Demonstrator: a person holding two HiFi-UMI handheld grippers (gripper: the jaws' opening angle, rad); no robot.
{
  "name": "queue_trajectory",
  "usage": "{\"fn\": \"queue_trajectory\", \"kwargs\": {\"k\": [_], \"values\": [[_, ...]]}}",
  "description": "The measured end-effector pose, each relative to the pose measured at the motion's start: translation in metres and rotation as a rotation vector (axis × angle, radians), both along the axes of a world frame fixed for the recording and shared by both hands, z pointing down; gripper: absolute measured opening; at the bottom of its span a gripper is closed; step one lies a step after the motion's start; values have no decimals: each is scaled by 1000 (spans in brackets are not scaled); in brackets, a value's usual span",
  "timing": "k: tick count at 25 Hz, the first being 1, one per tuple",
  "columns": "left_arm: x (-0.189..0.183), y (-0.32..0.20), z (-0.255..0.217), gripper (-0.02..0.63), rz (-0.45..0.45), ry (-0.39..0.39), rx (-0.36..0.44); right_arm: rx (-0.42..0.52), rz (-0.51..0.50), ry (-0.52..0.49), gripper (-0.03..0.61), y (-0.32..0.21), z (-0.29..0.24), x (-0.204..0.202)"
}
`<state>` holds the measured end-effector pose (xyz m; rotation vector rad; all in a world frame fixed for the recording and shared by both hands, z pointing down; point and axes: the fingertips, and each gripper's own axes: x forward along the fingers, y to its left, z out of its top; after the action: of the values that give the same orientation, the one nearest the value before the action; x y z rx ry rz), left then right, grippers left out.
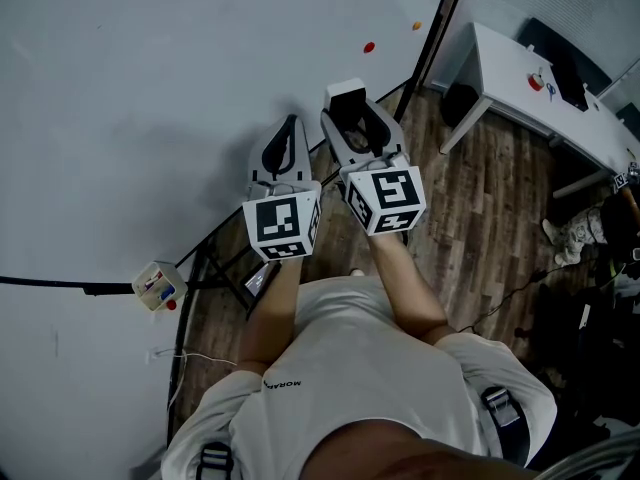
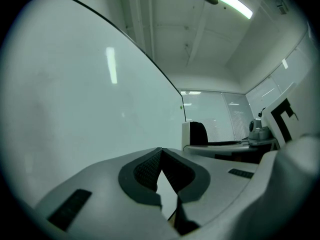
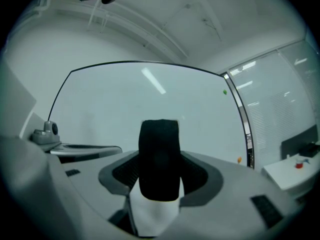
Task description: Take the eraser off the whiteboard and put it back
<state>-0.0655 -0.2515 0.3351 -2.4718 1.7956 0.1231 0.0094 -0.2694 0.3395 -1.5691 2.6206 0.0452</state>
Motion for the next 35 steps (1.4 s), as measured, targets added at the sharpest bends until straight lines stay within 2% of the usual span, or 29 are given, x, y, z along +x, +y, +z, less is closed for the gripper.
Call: {"fn": "queue_trajectory", "kwargs": {"k": [9, 35], "values": [[7, 1, -4, 3, 13, -15, 25, -4, 6, -1, 238, -1, 2, 2], [5, 1, -3, 3, 1, -9, 31, -8, -18, -6, 238, -3, 3, -5]]}}
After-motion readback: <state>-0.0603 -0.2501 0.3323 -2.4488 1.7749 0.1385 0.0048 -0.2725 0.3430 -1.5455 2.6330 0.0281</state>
